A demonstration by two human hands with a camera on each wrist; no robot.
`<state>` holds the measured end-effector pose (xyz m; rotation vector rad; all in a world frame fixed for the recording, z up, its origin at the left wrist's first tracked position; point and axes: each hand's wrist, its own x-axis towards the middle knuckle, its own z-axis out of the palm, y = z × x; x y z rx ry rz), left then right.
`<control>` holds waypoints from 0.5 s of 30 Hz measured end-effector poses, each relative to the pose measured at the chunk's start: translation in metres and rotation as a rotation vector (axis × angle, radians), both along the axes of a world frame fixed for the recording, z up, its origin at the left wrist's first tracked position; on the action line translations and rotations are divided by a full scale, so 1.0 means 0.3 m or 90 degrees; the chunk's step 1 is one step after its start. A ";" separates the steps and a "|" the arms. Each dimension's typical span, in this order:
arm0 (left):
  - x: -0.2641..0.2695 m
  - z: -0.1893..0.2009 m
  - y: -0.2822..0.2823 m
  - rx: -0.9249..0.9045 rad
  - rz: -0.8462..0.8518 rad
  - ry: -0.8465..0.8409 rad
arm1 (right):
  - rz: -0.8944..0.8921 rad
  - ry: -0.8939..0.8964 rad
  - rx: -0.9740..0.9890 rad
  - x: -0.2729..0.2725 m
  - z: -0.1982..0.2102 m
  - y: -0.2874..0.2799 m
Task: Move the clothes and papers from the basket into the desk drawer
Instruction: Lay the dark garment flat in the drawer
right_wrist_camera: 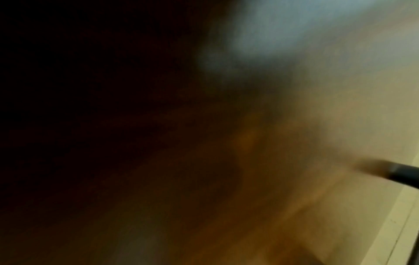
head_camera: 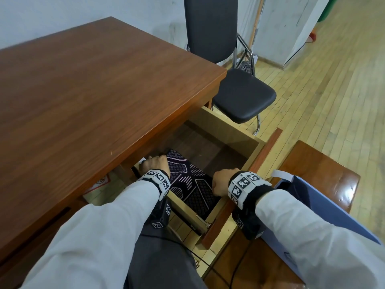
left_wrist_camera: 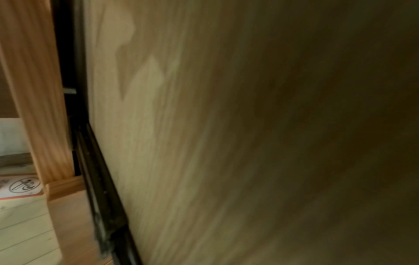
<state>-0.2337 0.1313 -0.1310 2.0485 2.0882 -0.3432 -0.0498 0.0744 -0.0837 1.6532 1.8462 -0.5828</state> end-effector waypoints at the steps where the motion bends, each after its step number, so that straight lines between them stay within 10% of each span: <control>1: 0.000 -0.002 0.002 -0.005 -0.003 0.002 | -0.003 -0.010 0.017 0.003 -0.003 -0.002; 15: 0.003 0.064 -0.017 -0.036 0.069 -0.164 | -0.032 0.081 0.151 0.016 0.003 -0.007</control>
